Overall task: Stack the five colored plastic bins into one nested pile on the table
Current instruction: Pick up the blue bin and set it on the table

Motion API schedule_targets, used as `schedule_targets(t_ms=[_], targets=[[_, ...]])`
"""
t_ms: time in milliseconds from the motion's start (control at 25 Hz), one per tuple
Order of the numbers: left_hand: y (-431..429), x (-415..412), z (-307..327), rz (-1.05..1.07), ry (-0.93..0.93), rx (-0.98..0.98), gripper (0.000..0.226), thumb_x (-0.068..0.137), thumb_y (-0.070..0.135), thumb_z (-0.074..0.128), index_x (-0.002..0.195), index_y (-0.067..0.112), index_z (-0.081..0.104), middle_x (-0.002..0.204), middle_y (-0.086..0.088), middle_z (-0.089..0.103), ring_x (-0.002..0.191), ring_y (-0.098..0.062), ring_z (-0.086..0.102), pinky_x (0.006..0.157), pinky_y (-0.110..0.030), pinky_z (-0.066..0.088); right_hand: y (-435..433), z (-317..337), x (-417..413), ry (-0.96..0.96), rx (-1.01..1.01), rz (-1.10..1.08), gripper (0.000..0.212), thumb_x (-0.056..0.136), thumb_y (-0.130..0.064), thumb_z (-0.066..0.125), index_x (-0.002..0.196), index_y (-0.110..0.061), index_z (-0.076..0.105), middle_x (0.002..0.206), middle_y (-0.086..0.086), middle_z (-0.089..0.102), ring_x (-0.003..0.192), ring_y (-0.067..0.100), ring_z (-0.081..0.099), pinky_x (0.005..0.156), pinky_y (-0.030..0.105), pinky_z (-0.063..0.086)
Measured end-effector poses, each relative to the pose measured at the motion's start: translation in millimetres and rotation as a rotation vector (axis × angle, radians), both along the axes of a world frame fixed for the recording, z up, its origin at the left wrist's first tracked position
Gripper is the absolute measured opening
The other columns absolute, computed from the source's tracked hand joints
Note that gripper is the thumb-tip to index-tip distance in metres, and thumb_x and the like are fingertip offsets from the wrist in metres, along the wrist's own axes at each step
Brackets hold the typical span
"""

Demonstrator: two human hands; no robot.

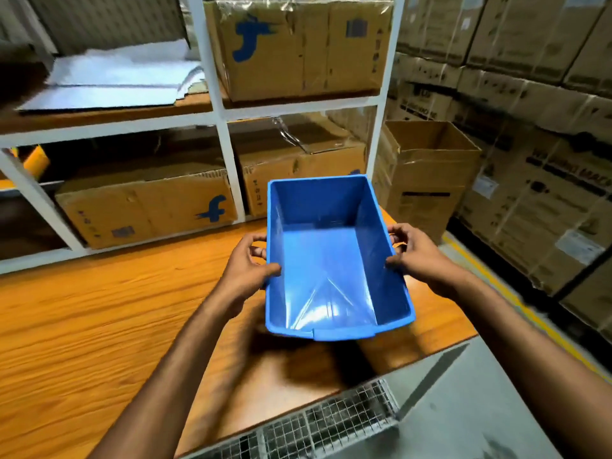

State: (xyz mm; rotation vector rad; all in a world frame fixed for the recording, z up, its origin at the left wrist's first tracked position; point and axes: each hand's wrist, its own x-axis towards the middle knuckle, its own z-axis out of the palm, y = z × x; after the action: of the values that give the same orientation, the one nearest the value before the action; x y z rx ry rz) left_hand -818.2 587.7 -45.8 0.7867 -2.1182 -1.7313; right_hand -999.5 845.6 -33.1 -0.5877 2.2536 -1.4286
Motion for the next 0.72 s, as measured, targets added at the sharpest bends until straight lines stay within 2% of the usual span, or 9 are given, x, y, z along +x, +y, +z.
schedule_targets(t_ms=[120,280,400,520,600,720], targets=[[-3.0,-49.9,-2.4,0.027,-0.102,0.123,0.054,0.082,-0.005,0.072,0.125,0.023,0.054,0.098,-0.011,0.060,0.093,-0.022,0.067,0.058,-0.030,0.055,-12.7,-4.5,-77.1,-0.137,0.056,0.104,0.048,0.077,0.016,0.062,0.113,-0.016,0.059,0.090,0.003,0.055,0.069,0.014,0.059,0.048,0.023,0.050],[13.4,-103.5,-8.5,0.130,-0.181,0.171,0.056,0.082,-0.007,0.071,0.129,0.019,0.053,0.081,0.000,0.064,0.087,-0.017,0.068,0.058,-0.029,0.053,-24.3,-14.3,-147.5,-0.216,0.167,0.173,0.050,0.078,0.010,0.065,0.122,-0.012,0.056,0.079,0.001,0.062,0.074,0.013,0.063,0.047,0.019,0.050],[26.5,-126.9,-15.2,0.211,-0.176,0.214,0.055,0.084,-0.004,0.074,0.129,0.022,0.056,0.094,-0.002,0.067,0.098,-0.017,0.070,0.066,-0.032,0.057,-27.2,-14.5,-174.0,-0.257,0.176,0.181,0.057,0.080,0.011,0.064,0.129,-0.014,0.051,0.087,0.005,0.064,0.079,0.017,0.062,0.048,0.023,0.050],[33.5,-142.6,-20.1,0.271,-0.164,0.236,0.051,0.086,0.005,0.078,0.128,0.026,0.057,0.109,-0.006,0.070,0.106,-0.018,0.069,0.080,-0.038,0.060,-25.2,-16.6,-187.3,-0.285,0.159,0.170,0.058,0.080,0.013,0.063,0.129,-0.015,0.049,0.093,0.006,0.064,0.082,0.017,0.061,0.056,0.030,0.053],[36.0,-150.5,-19.6,0.302,-0.159,0.229,0.050,0.087,0.006,0.077,0.128,0.028,0.057,0.108,-0.005,0.069,0.105,-0.018,0.068,0.087,-0.042,0.060,-25.1,-18.8,-193.0,-0.291,0.133,0.151,0.060,0.080,0.014,0.062,0.131,-0.015,0.049,0.099,0.007,0.065,0.086,0.018,0.063,0.062,0.033,0.055],[38.1,-156.8,-22.5,0.345,-0.143,0.212,0.058,0.088,0.003,0.074,0.139,0.024,0.055,0.099,-0.003,0.065,0.101,-0.017,0.068,0.074,-0.035,0.060,-27.3,-17.5,-196.8,-0.286,0.115,0.156,0.062,0.079,0.012,0.061,0.134,-0.016,0.049,0.113,0.010,0.065,0.096,0.021,0.064,0.070,0.036,0.059]])
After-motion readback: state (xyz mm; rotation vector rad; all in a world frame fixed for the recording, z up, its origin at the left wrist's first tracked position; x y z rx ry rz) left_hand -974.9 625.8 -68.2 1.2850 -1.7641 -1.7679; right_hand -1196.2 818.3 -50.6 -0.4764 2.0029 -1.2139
